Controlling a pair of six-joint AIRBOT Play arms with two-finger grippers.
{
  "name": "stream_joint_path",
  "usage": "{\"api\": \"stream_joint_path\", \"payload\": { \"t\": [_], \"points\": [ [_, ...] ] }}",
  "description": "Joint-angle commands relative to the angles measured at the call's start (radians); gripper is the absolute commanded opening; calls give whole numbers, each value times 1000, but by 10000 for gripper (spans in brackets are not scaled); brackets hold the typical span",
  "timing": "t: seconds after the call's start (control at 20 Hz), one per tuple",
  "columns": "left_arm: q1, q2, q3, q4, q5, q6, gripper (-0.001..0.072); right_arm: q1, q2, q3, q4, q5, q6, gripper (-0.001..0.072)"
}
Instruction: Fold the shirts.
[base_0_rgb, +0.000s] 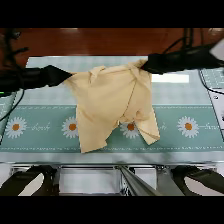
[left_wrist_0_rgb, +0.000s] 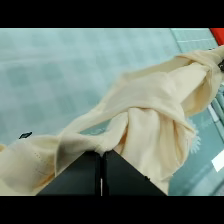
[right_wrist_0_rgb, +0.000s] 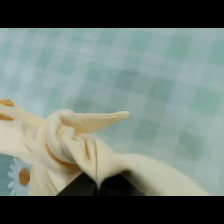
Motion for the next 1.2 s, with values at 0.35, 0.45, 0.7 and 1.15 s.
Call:
{"api": "stream_joint_path", "payload": {
  "t": [0.35, 0.45, 0.7, 1.15],
  "points": [
    [-28, -450, 117, -114, 91, 18, 703, -219, -523, 380, 265, 232, 13, 622],
    [78, -475, 149, -24, -74, -17, 703, -324, -482, 389, 141, 474, 3, 619],
    [303, -474, 16, 146, -284, -140, 703, -521, -145, -9, -325, 467, -6, 619],
    [188, -508, -245, -27, -70, -22, 703, -622, 460, -964, 26, 214, -139, 618]
  ]
}}
